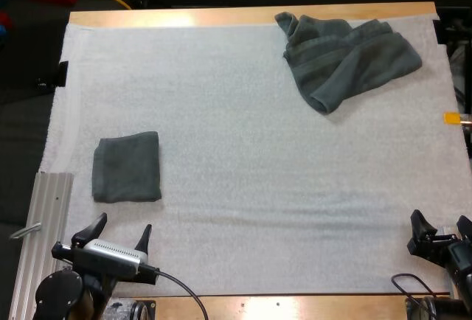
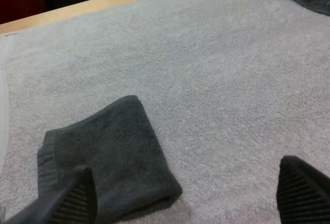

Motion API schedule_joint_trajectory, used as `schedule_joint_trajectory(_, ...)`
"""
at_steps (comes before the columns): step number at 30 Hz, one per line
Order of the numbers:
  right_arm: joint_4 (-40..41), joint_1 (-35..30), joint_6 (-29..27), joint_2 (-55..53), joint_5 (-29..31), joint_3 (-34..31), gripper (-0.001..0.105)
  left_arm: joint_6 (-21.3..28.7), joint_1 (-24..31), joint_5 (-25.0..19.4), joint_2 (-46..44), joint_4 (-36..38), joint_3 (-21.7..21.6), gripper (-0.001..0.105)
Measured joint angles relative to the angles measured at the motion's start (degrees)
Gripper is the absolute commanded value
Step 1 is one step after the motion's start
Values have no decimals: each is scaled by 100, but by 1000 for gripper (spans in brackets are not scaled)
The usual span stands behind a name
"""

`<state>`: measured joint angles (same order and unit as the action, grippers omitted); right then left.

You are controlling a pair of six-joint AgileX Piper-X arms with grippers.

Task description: Pick towel from pile, fold and stack

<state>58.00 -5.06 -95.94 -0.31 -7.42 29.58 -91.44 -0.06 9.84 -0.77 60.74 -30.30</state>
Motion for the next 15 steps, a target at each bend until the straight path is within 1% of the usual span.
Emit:
schedule_joint_trajectory(10,58,0,0,0,-45,0,81,0,0,0,0,-50,0,69)
schedule_joint_trajectory(12,84,0,0,0,-177,15,81,0,0,91,0,-127,0,69)
schedule_joint_trajectory(15,93,0,83,0,-295,117,81,-60,0,347,0,-192,-12,69)
